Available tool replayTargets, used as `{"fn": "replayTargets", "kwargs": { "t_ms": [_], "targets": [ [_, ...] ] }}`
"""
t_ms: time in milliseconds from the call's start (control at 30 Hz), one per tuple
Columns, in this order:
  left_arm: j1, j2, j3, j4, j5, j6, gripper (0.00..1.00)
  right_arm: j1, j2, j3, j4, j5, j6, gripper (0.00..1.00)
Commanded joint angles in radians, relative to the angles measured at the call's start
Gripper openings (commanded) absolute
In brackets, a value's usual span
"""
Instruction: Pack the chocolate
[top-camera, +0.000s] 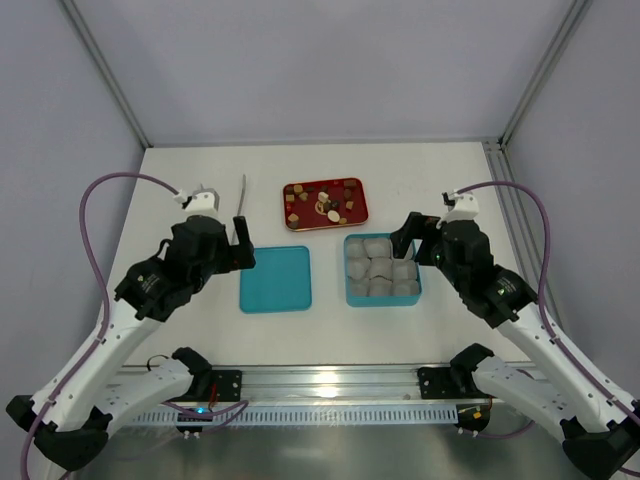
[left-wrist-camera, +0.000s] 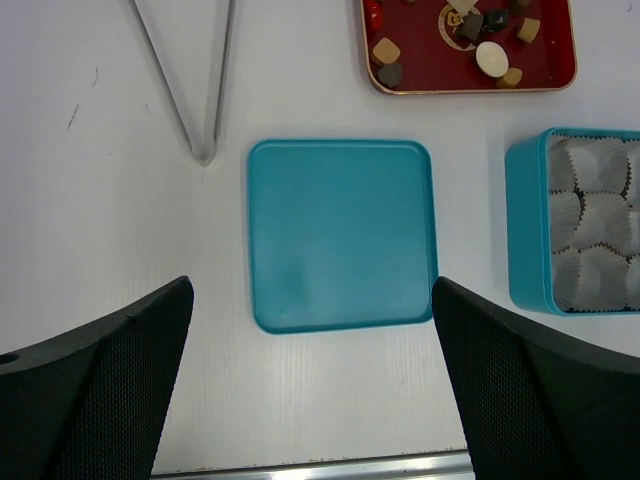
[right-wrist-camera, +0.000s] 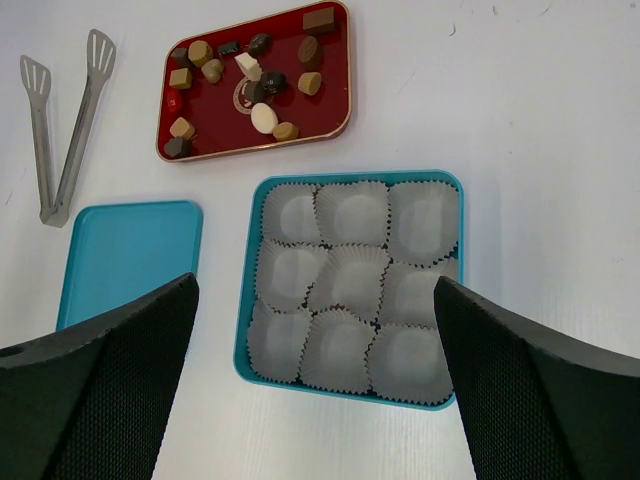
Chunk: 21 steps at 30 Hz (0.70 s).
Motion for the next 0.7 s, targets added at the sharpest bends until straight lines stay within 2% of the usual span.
{"fn": "replayTargets", "kwargs": {
  "t_ms": [0,300,433,667],
  "targets": [
    [0.005,0.015,0.055,0.001,-0.045,0.006,1.0,0.005,0.005,0.046,0.022,0.017,-0.029,1.0],
    [0.003,0.038,0.064,-0.013,-0.096,0.012,1.0,0.007,0.019,0.053,-0.004,-0.037,-0.057,1.0],
    [0.022,0.104,0.069,0.0,-0.124,0.038,1.0,0.007,0.058,0.057,0.005,-0.088,-0.06,1.0],
    [0.255,0.332,0.099,0.103,0.036,0.142,1.0,0.005,0.078,0.046,0.052,-0.175,-0.061,0.99]
  ]
}}
